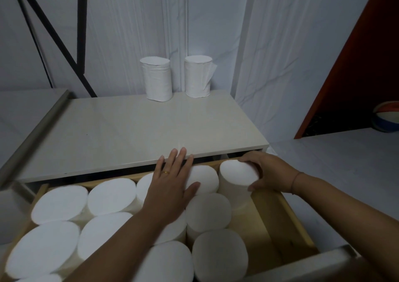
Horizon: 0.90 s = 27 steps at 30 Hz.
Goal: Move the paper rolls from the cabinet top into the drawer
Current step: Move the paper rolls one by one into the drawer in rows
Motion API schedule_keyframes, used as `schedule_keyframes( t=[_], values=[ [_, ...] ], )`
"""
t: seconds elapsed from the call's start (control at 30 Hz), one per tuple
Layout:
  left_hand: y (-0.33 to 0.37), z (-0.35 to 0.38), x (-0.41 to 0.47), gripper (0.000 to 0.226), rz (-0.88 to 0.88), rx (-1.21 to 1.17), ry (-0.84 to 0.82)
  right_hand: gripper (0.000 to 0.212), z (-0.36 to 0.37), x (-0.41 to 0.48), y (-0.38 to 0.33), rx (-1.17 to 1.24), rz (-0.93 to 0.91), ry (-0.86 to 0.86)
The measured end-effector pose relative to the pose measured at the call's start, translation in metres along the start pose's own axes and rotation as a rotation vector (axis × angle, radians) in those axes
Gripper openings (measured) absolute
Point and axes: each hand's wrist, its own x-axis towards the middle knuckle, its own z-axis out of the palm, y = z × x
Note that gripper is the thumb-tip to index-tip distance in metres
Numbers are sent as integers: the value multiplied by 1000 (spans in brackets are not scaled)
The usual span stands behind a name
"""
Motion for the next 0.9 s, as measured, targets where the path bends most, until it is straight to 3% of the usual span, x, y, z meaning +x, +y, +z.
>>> schedule_keyframes(
  t=[0.57, 0.77, 0.9],
  values=[
    [0, -2, 0, 70, -1, 1, -7, 80, 6, -8, -10, 66, -72, 62],
    [-6, -8, 10, 66, -14, -28, 46, 53, -15, 25, -43, 374, -71, 250],
    [-23, -22, 33, 66, -122, -59, 112, 47, -21, 80, -67, 537, -47, 346]
  ],
)
